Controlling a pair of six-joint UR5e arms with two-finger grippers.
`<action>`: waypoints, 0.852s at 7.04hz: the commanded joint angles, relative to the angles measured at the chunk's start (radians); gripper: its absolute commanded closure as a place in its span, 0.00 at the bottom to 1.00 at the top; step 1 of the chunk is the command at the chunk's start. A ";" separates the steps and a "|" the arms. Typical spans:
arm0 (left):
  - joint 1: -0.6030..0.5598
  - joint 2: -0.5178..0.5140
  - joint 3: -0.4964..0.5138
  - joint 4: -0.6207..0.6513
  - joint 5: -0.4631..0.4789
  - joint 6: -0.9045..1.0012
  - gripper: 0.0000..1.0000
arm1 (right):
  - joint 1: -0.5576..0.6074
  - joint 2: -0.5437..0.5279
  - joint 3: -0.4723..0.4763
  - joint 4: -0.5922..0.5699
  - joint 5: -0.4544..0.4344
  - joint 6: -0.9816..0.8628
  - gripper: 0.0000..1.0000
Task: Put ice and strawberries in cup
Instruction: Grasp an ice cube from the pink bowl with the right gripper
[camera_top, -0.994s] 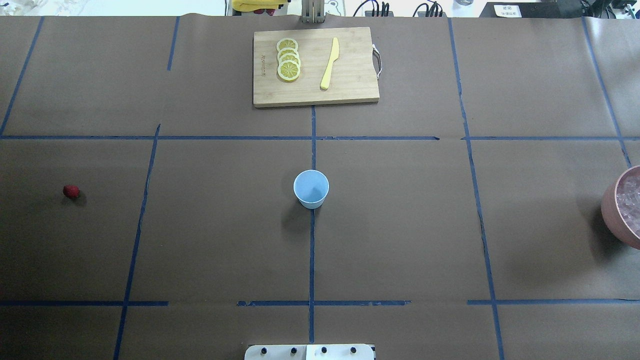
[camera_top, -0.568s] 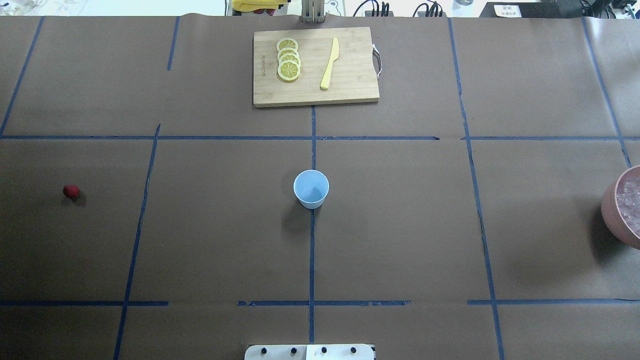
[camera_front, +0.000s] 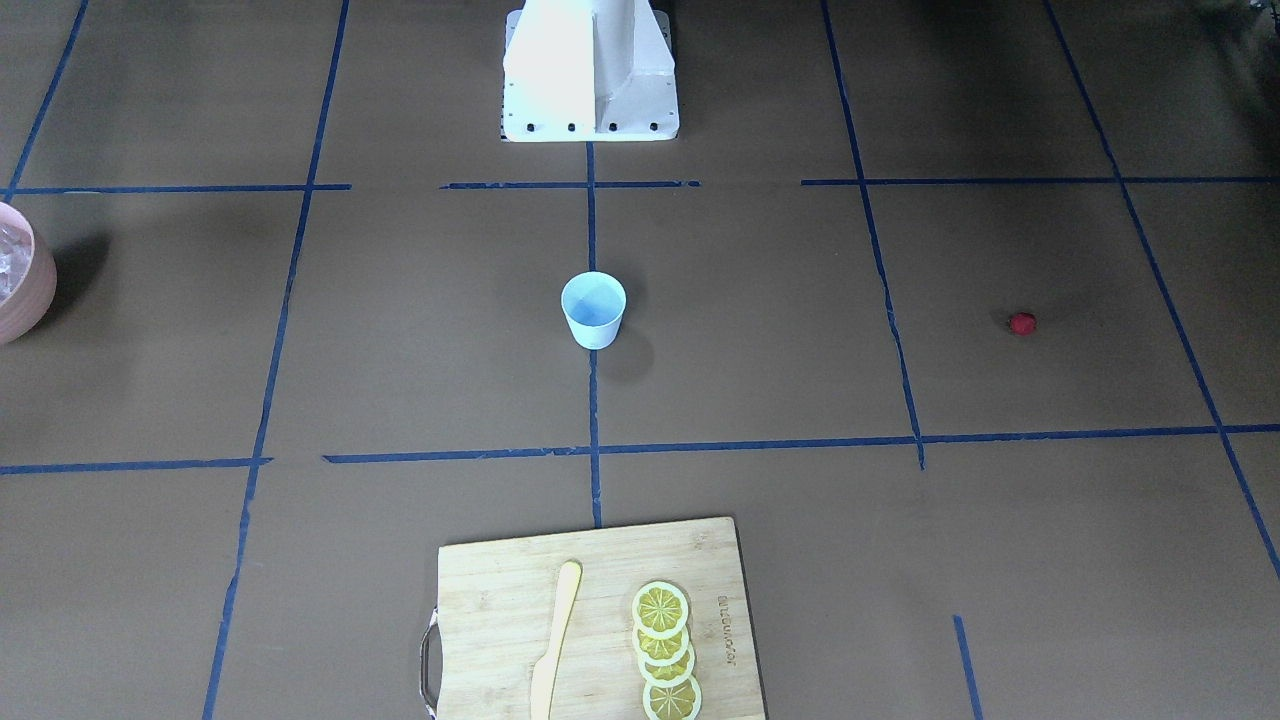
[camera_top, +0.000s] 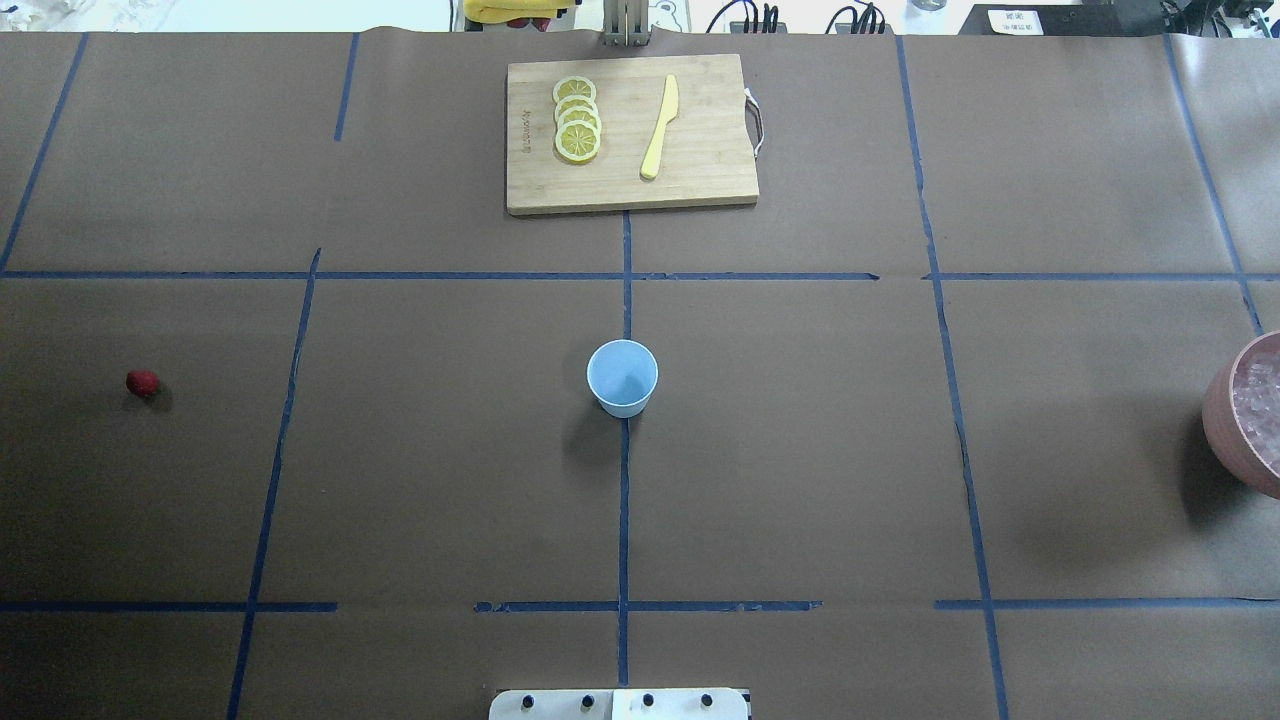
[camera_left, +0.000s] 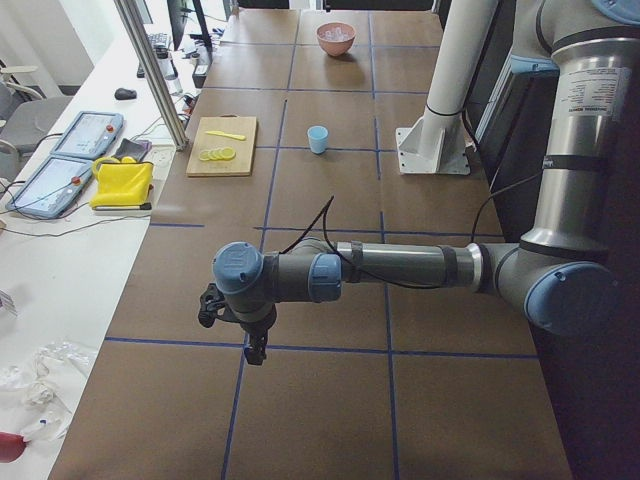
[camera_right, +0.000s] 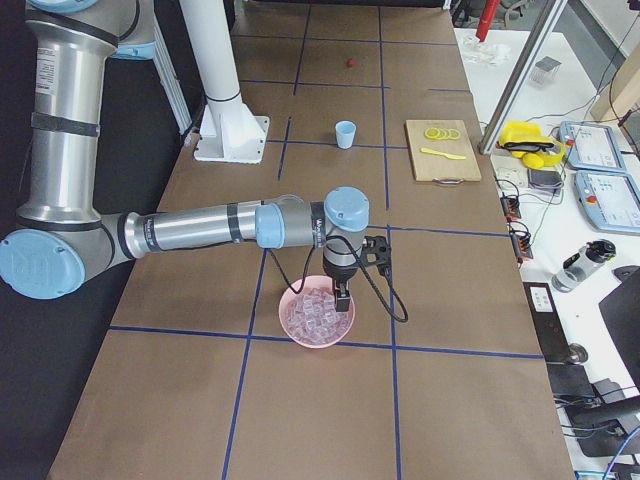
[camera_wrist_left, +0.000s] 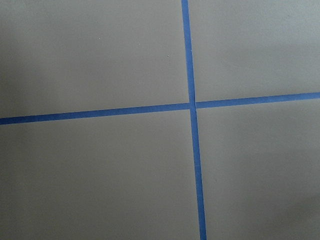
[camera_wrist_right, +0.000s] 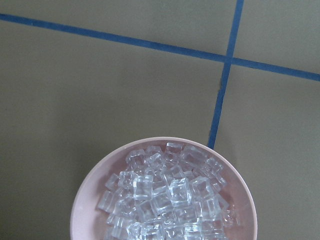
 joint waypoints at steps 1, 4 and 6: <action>0.010 0.000 0.002 -0.002 0.000 0.001 0.00 | -0.023 -0.037 -0.033 0.076 -0.013 -0.040 0.00; 0.016 0.000 0.004 -0.003 0.000 0.001 0.00 | -0.057 -0.028 -0.116 0.141 -0.005 -0.054 0.00; 0.017 0.001 0.007 -0.010 0.000 0.001 0.00 | -0.102 -0.026 -0.167 0.197 -0.014 -0.055 0.08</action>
